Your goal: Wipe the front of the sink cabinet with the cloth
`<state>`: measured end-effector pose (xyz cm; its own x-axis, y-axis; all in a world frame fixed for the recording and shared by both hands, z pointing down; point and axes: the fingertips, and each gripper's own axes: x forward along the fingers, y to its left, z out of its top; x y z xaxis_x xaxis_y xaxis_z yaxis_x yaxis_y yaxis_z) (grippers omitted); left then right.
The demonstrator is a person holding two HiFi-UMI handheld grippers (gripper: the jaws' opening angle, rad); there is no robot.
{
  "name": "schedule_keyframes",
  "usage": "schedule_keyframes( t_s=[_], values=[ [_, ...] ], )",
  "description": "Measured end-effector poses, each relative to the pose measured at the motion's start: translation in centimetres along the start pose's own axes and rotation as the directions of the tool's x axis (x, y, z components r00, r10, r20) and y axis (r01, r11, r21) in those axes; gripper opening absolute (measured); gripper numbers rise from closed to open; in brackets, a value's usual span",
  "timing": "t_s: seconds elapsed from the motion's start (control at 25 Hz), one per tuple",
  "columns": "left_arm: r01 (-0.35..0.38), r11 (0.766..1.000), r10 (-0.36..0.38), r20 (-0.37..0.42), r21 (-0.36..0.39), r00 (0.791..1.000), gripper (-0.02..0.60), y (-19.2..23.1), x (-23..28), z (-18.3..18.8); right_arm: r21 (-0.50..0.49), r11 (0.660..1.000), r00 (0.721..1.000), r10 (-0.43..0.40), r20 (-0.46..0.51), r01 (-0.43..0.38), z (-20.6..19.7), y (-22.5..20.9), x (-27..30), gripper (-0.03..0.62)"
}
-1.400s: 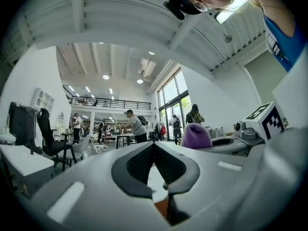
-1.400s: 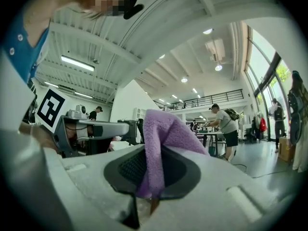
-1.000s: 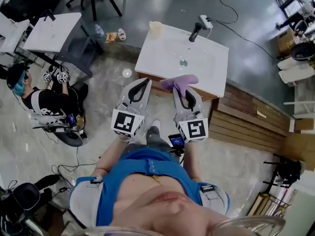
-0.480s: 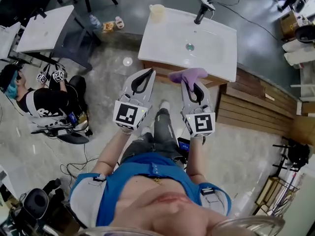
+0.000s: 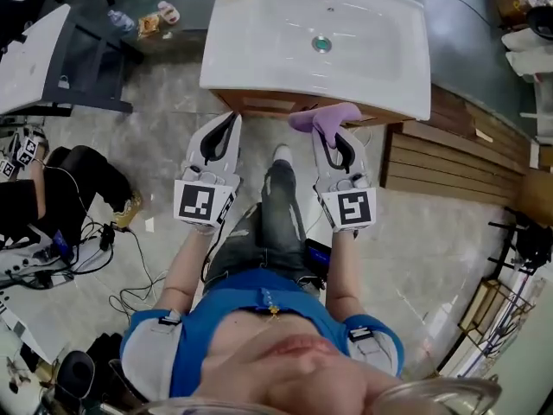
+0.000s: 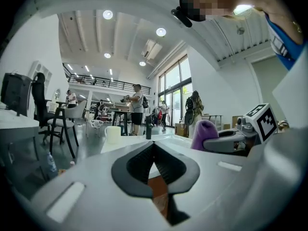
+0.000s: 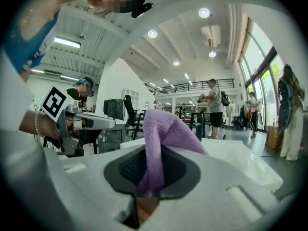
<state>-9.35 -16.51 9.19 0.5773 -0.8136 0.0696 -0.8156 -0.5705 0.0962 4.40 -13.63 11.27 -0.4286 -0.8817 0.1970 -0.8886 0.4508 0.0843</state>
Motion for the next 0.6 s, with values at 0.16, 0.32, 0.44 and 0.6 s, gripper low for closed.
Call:
schedule_keyframes(
  t_s=[0.16, 0.32, 0.44, 0.6],
  values=[
    [-0.014, 1.000, 0.014, -0.017, 0.019, 1.000, -0.001, 1.1, 2.0, -6.3, -0.030, 0.999, 1.000, 0.027, -0.003, -0.027, -5.3, -0.4, 1.5, 0.058],
    [-0.024, 0.999, 0.025, -0.040, 0.030, 0.999, -0.002, 2.2, 3.2, -13.0, -0.037, 0.999, 0.999, 0.010, -0.041, -0.012, -12.0, -0.7, 2.8, 0.058],
    [-0.041, 0.998, 0.042, -0.035, 0.036, 0.998, -0.002, 3.2, 3.6, -16.9, -0.019, 1.000, 1.000, 0.002, -0.031, -0.003, -15.8, -0.9, 3.6, 0.058],
    [-0.050, 0.997, 0.050, -0.001, 0.052, 0.999, -0.002, 4.3, 3.8, -20.1, -0.050, 0.999, 1.000, -0.006, -0.026, 0.004, -20.0, -1.2, 4.6, 0.057]
  ],
)
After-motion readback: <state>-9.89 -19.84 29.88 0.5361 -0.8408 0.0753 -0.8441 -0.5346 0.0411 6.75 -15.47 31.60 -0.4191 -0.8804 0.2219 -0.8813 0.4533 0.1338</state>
